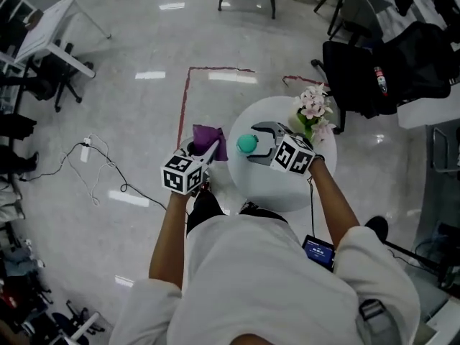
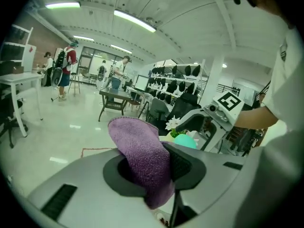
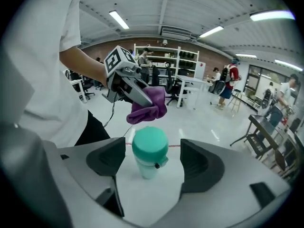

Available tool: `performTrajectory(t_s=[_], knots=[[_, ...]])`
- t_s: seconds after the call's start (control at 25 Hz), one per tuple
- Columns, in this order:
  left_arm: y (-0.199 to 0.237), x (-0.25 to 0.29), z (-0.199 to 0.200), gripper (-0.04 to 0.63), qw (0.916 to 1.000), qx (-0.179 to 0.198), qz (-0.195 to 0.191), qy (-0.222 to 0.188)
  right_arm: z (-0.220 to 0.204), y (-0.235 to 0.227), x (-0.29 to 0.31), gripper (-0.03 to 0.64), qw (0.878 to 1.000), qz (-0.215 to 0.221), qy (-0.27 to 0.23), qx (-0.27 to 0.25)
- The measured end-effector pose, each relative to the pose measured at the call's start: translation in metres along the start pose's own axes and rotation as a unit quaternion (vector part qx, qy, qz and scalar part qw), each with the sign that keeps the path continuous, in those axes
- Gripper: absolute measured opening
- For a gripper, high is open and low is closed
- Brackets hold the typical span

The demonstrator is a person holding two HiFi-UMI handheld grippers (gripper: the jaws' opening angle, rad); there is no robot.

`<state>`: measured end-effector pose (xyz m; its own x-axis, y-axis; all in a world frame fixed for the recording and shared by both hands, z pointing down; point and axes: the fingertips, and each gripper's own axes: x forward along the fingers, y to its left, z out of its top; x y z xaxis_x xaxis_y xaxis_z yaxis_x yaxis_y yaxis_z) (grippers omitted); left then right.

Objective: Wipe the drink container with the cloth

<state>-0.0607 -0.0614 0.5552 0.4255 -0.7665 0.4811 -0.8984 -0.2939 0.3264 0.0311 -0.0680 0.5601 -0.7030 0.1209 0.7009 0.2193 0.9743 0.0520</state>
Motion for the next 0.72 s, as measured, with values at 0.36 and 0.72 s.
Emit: performTrajectory(t_s=[0.36, 0.72], knots=[[-0.037, -0.037, -0.009, 0.118, 0.9993, -0.004, 0.028, -0.025, -0.012, 0.004, 0.014, 0.281, 0.994, 0.103, 0.029, 0.02], [-0.034, -0.008, 0.008, 0.118, 0.9997, 0.025, 0.0, 0.0, -0.012, -0.011, 0.009, 0.273, 0.986, -0.062, -0.024, 0.152]])
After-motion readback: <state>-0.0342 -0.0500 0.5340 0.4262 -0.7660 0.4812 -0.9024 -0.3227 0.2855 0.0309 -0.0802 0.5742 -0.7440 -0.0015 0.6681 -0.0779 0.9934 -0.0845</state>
